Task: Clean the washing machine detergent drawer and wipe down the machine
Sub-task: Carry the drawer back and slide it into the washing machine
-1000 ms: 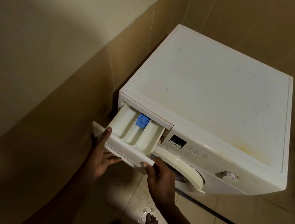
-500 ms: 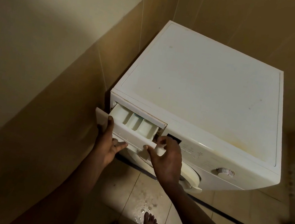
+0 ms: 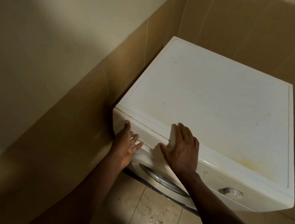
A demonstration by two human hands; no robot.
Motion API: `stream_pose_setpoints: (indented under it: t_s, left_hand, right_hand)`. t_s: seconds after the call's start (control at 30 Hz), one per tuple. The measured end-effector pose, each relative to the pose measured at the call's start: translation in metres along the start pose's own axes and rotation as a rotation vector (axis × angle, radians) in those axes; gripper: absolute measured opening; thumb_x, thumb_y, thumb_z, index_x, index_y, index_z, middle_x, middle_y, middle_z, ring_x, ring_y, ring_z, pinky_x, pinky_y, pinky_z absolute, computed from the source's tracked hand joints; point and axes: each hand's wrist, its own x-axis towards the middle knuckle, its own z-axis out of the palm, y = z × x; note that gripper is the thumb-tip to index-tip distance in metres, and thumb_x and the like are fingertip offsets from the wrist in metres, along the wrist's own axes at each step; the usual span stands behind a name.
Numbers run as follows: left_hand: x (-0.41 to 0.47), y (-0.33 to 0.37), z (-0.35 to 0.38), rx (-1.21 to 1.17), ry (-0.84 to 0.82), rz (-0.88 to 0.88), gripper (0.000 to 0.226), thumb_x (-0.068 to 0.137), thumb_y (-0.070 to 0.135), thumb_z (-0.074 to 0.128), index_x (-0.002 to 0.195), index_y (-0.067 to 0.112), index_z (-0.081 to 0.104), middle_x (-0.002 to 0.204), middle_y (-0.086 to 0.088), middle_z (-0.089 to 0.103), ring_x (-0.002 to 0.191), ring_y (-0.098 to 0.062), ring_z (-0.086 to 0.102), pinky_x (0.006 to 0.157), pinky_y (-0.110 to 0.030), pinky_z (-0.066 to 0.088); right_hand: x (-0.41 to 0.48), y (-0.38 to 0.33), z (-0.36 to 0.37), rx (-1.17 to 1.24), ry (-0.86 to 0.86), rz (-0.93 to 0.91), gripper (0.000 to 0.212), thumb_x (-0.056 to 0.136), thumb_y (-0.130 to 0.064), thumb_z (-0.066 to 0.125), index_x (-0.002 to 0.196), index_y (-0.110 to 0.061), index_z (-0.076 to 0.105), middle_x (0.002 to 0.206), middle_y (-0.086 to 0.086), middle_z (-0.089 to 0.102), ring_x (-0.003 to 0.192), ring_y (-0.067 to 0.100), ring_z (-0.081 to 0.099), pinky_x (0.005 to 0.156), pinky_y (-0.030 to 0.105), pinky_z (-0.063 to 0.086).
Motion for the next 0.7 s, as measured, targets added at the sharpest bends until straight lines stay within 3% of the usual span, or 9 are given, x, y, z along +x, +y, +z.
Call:
stream_pose_setpoints:
  t_s: [0.27,0.4,0.5,0.57,0.7]
  left_hand:
    - [0.008,0.001,0.012,-0.008,0.043,-0.002,0.07,0.1,0.05,0.04,0.154,0.009,0.026,0.157,-0.02,0.031,0.14,-0.037,0.04,0.115,-0.043,0.033]
    - [0.006,-0.001,0.007,0.027,0.047,0.033,0.067,0.1,0.047,0.043,0.151,0.006,0.031,0.154,-0.02,0.037,0.139,-0.035,0.042,0.102,-0.039,0.041]
    - [0.008,-0.001,-0.003,0.014,0.09,0.053,0.054,0.103,0.036,0.044,0.144,0.002,0.038,0.148,-0.022,0.044,0.135,-0.037,0.047,0.107,-0.042,0.041]
    - [0.011,-0.007,-0.008,0.002,0.13,0.055,0.05,0.102,0.033,0.048,0.141,0.002,0.042,0.142,-0.021,0.049,0.131,-0.037,0.05,0.101,-0.042,0.045]
    - [0.012,-0.02,-0.001,-0.087,0.141,0.0,0.073,0.09,0.042,0.064,0.146,0.002,0.038,0.148,-0.032,0.037,0.138,-0.041,0.041,0.103,-0.041,0.047]
  right_hand:
    - [0.008,0.009,0.002,-0.029,0.019,-0.069,0.068,0.076,-0.053,0.071,0.13,-0.015,0.059,0.138,0.007,0.056,0.125,0.026,0.052,0.099,0.041,0.044]
    - [0.009,0.01,-0.002,-0.01,0.018,-0.068,0.068,0.073,-0.054,0.072,0.129,-0.017,0.059,0.137,0.004,0.056,0.122,0.023,0.054,0.096,0.039,0.044]
    - [0.012,0.009,-0.006,0.035,0.0,-0.048,0.07,0.071,-0.06,0.07,0.126,-0.019,0.06,0.136,0.001,0.057,0.12,0.021,0.055,0.094,0.038,0.044]
    - [0.015,0.011,-0.01,0.069,-0.023,-0.045,0.069,0.074,-0.067,0.063,0.125,-0.021,0.061,0.135,-0.002,0.058,0.119,0.018,0.055,0.093,0.037,0.045]
    - [0.025,0.018,-0.026,0.295,-0.049,-0.002,0.056,0.087,-0.06,0.056,0.127,-0.023,0.059,0.131,-0.006,0.06,0.118,0.019,0.056,0.096,0.035,0.045]
